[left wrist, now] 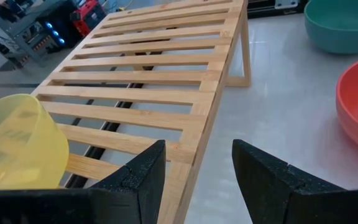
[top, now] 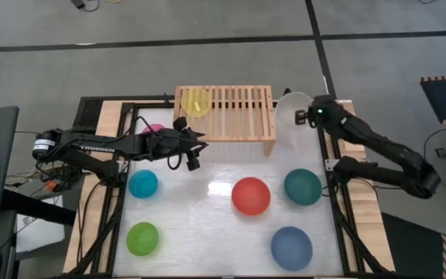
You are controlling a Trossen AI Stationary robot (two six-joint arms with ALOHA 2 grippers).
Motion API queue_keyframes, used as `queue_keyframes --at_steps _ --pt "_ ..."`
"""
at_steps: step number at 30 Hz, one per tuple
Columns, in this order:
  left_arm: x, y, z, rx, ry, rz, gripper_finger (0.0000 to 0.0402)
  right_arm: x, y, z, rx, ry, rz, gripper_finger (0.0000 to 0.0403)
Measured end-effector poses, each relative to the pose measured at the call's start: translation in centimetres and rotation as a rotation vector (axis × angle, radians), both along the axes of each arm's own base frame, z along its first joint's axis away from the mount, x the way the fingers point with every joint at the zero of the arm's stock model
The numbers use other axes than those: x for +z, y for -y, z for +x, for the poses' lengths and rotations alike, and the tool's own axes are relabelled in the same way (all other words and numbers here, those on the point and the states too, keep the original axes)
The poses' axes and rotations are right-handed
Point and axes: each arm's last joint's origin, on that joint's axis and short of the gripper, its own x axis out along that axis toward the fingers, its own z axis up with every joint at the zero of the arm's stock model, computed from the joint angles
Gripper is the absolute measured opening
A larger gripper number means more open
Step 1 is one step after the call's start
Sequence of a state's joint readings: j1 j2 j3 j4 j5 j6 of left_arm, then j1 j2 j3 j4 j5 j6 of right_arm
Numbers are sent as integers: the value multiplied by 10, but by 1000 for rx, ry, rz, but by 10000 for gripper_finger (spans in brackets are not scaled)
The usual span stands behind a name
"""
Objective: Place and stack bowls onto a shelf
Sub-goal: Put the white bowl on the shelf
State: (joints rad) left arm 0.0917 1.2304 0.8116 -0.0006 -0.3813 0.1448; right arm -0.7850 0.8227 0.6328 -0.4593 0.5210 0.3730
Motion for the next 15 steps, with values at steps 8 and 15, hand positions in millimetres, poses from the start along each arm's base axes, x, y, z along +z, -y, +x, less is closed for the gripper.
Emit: queue_keyframes --at_steps 8,15 --pt "1 0 1 -1 12 4 171 57 -10 -7 29 270 -247 31" --pt "5 0 2 -6 49 19 171 79 5 26 268 322 -137 31"
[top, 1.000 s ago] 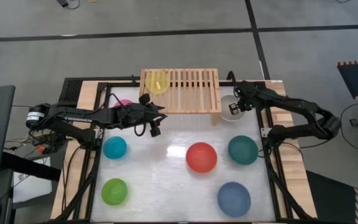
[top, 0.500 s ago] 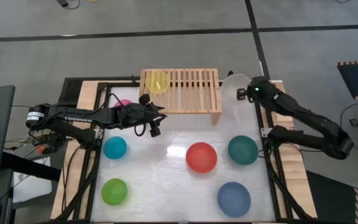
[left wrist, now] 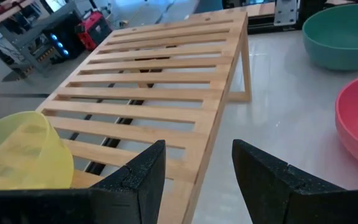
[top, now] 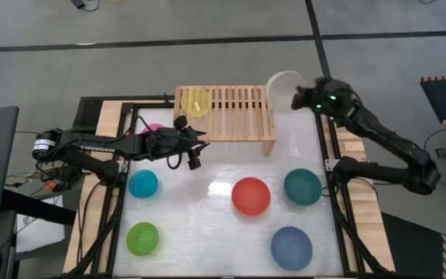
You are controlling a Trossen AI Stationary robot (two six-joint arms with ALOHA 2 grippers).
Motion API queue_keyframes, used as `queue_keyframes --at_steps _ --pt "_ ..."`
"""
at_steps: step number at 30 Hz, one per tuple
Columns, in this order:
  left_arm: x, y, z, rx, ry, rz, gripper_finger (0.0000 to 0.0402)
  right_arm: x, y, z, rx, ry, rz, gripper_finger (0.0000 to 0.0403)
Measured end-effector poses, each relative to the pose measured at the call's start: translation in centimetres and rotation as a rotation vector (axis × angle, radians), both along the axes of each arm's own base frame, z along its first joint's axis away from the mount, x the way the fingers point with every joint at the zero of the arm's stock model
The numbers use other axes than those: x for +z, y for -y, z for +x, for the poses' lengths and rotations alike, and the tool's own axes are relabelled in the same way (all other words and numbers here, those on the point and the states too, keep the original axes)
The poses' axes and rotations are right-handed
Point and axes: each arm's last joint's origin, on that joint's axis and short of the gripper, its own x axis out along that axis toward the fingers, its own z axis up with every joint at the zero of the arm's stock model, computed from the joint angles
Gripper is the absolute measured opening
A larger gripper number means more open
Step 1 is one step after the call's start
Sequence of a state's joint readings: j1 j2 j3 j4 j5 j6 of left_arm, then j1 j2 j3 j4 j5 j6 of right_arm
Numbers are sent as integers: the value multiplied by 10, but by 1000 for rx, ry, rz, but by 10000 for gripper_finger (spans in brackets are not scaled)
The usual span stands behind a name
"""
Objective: Place and stack bowls onto a shelf
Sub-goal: Put the white bowl on the shelf
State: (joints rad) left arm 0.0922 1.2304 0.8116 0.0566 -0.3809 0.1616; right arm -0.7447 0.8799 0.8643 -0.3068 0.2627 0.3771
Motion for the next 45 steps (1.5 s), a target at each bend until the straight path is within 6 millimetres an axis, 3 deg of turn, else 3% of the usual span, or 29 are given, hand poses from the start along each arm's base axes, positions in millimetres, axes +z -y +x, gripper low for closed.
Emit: queue_keyframes --at_steps 4,11,19,30,34,45 --pt "0 0 0 2 -1 -3 171 -14 9 26 196 -89 94 31" --pt "0 0 0 2 -4 -1 171 -31 18 54 284 -119 116 32" --pt "0 0 0 11 8 -23 171 -45 28 67 337 -128 173 35" --pt "0 0 0 13 12 -29 171 -44 28 72 360 -123 125 45" --pt "0 0 0 13 12 -29 171 -41 28 73 366 -107 99 78" --pt "0 0 0 13 9 -29 171 -30 26 73 371 -102 -24 232"
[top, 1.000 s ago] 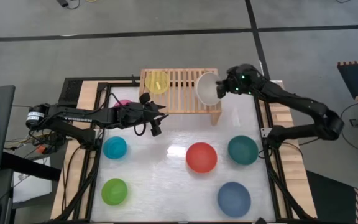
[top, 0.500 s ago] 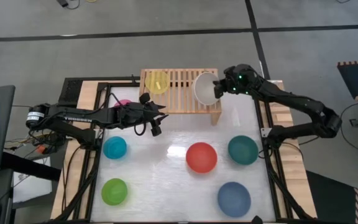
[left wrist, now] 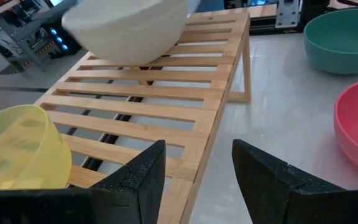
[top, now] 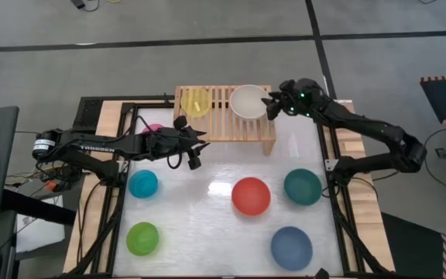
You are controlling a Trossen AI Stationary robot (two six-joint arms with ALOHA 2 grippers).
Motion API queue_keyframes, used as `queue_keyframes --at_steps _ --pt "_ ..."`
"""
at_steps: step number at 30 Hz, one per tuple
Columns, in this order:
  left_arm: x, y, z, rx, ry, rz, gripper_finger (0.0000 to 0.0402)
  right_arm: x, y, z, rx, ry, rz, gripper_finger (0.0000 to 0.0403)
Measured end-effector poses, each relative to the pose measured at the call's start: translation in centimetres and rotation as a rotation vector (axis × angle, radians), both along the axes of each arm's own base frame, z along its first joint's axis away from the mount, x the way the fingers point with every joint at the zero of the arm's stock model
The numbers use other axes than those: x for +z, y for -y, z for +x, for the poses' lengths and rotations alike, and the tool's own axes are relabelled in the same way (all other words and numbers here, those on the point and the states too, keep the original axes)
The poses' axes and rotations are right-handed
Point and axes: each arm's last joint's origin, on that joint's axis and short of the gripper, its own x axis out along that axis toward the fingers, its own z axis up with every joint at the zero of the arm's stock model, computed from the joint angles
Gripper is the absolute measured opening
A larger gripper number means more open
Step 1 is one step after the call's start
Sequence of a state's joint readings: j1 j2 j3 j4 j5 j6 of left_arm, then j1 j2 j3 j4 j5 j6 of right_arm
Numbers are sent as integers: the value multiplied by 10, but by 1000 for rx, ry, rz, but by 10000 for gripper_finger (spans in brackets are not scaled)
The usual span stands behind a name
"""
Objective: Place and stack bowls onto a shelf
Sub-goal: Put the white bowl on the shelf, then stack the green bowl on top of the white bowl on the shelf
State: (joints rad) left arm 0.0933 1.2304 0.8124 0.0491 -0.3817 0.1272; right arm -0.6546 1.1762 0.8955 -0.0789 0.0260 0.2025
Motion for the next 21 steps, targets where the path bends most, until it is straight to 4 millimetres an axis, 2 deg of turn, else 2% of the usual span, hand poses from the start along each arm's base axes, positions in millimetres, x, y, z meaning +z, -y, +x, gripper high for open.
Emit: queue_keyframes --at_steps 6,10,13,21 --pt "-4 1 -2 0 -43 -12 171 29 -23 -6 -43 32 -226 244" --pt "-6 1 -2 1 -60 -19 171 38 -44 -17 -36 69 -253 240" --pt "-8 3 -3 -1 -84 -27 171 25 -66 -25 13 111 -237 238" --pt "-9 8 -3 -19 -88 -38 171 -35 -129 -42 36 109 -221 228"
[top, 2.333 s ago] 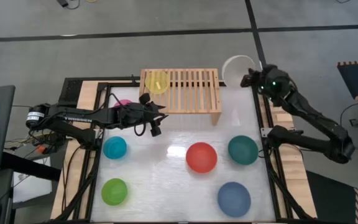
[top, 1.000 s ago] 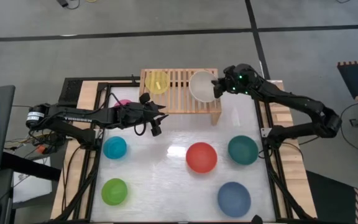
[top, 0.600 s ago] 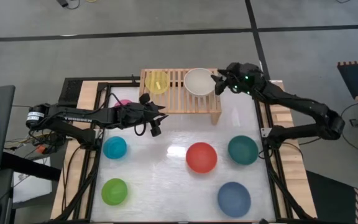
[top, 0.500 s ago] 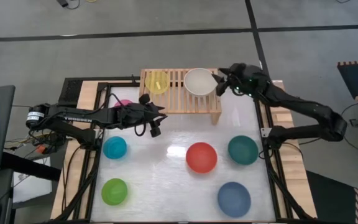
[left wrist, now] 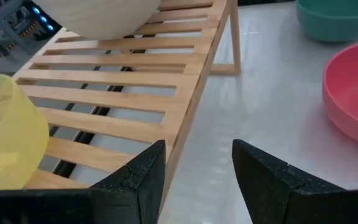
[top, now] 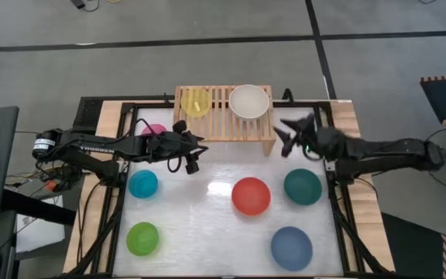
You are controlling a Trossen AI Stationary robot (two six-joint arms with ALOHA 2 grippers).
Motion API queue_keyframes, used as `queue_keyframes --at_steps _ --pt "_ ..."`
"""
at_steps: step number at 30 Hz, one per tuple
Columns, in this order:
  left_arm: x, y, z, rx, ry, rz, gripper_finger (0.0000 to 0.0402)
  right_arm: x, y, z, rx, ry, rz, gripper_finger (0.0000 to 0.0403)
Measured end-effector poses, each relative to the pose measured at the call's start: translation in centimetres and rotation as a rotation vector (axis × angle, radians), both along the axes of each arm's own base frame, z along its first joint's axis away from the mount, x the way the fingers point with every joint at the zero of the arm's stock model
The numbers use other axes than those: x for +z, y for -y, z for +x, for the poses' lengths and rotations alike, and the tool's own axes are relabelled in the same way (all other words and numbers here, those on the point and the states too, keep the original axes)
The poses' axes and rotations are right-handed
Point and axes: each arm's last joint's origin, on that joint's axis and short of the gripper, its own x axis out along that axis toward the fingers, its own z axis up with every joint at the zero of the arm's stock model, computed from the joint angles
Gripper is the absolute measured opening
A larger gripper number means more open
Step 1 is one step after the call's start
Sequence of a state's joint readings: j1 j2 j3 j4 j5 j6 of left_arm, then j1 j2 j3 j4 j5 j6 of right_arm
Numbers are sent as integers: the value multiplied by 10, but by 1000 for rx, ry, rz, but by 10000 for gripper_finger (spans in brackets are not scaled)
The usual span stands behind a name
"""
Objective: Place and stack bowls onto a shelf
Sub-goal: Stack the green bowl on top of the white bowl on the shelf
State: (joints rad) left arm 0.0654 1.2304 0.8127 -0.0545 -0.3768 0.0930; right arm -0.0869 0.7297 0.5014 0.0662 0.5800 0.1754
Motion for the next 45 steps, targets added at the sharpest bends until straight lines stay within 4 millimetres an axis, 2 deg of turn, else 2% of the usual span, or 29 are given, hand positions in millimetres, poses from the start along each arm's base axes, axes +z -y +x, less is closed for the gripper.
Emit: queue_keyframes --at_steps 5,11,17,23,28,32,39,45 --pt "-3 2 4 -77 4 -47 171 -33 -33 -4 -21 -67 -21 220" --pt "-23 4 27 -203 0 -67 171 -51 -56 -10 -61 -95 -2 218" --pt "-48 6 52 -323 0 -55 171 -61 -64 -18 -46 -130 36 218" --pt "-50 5 61 -339 -10 -48 171 -68 -60 -26 -37 -169 126 218" --pt "-47 9 60 -347 -14 -44 171 -69 -54 -29 -56 -173 174 218" --pt "-38 13 51 -343 -40 -41 171 -69 -52 -29 -65 -181 173 218" --pt "-16 15 25 -144 -64 0 171 -69 -41 -25 -146 -164 177 218" --pt "-17 21 14 -120 -60 1 171 -71 -38 -14 -165 -177 147 218"
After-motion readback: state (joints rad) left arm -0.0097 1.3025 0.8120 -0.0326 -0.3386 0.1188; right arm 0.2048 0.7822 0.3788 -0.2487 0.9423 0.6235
